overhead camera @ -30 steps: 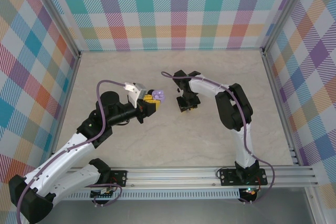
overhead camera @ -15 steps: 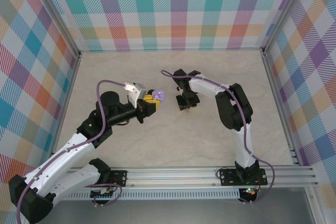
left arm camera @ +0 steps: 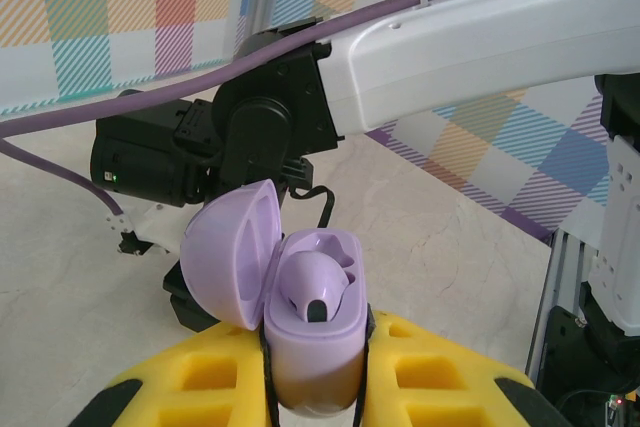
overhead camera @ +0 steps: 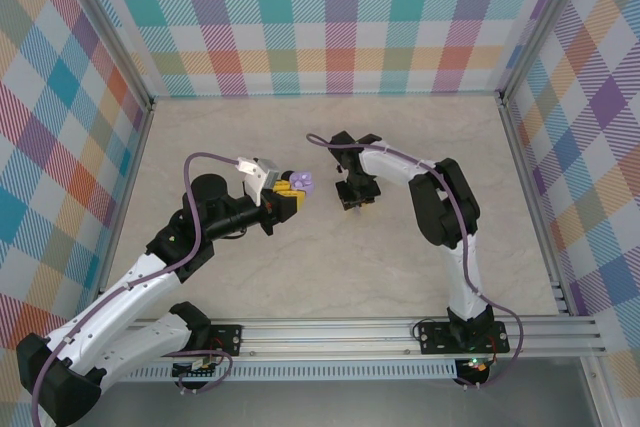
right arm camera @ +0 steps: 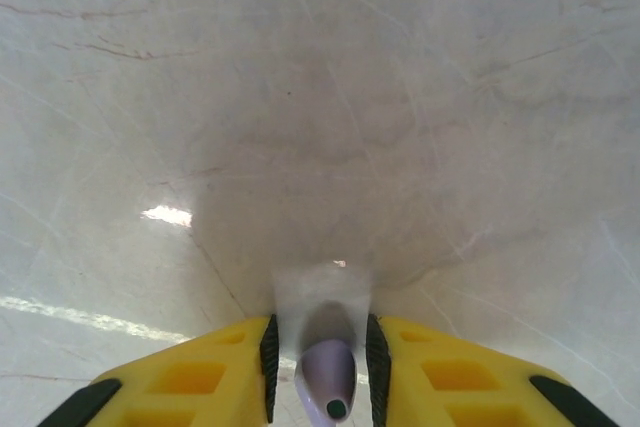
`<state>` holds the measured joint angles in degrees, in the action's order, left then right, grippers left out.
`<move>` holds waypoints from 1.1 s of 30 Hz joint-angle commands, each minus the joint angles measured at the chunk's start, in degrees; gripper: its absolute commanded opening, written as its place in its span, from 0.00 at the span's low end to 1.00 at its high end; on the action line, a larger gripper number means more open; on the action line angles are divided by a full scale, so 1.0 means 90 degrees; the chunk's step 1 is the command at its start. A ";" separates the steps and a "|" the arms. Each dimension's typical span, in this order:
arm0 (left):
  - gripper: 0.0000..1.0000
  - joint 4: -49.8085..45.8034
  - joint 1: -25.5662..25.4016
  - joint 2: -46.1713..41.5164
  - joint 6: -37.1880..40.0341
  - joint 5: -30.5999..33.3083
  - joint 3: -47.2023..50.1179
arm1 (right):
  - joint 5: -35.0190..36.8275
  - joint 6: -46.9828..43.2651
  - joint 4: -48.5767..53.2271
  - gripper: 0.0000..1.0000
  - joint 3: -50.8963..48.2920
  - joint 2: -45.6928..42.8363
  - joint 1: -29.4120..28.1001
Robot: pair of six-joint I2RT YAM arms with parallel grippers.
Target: Insert the wireless bluetooth earbuds into the charging case
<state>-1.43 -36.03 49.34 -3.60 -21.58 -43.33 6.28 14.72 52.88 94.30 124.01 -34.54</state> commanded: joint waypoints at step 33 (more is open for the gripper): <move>0.10 0.0130 -0.0044 0.0054 -0.0030 -0.0123 -0.0189 | -0.0093 -0.0024 0.0619 0.32 0.0088 0.0045 -0.0009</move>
<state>-1.41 -36.03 49.89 -3.60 -21.58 -43.33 6.17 14.57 54.26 94.96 124.36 -34.54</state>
